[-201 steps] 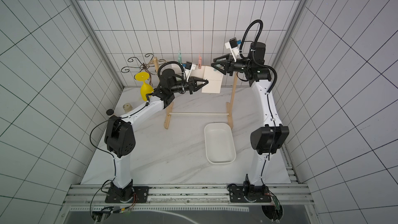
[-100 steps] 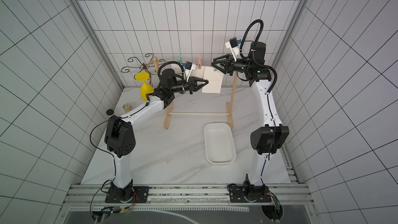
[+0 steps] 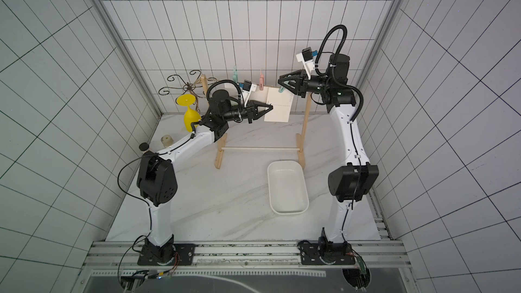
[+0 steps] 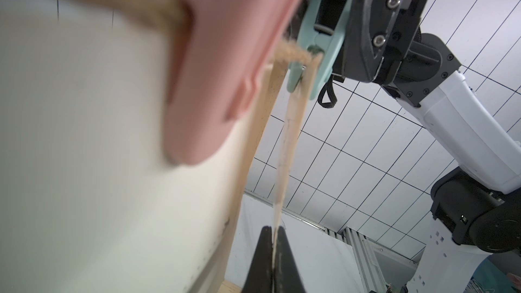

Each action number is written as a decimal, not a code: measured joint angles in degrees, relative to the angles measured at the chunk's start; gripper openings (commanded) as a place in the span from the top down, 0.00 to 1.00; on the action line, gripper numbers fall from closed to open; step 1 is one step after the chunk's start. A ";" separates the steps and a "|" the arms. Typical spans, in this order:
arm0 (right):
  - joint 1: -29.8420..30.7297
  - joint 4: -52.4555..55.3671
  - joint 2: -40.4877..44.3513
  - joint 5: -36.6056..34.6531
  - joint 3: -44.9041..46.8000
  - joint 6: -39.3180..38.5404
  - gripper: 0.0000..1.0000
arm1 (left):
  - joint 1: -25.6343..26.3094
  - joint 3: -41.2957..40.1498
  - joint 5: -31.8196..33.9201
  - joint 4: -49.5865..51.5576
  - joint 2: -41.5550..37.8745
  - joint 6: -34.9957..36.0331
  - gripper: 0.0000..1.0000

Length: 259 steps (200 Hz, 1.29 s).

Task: Remove the postcards from the strings
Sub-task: Remove the clamp from the clothesline.

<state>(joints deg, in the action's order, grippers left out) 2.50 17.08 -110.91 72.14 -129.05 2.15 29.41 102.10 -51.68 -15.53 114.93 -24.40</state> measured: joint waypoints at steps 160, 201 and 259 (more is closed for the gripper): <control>0.07 -9.66 2.86 -3.85 5.57 4.33 1.00 | 0.11 0.00 0.04 0.13 0.00 -0.04 1.00; 0.07 -16.81 6.23 -7.30 10.03 7.23 1.00 | 0.26 0.00 0.35 0.13 0.00 -0.04 1.00; 0.07 -30.99 7.85 -8.74 14.38 16.17 1.00 | 0.83 -1.62 1.05 0.11 -0.02 0.02 1.00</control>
<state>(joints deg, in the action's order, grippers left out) 2.57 -13.91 -103.07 63.40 -114.67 18.33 30.24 100.49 -50.63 -15.42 114.91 -24.38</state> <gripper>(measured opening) 0.187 0.047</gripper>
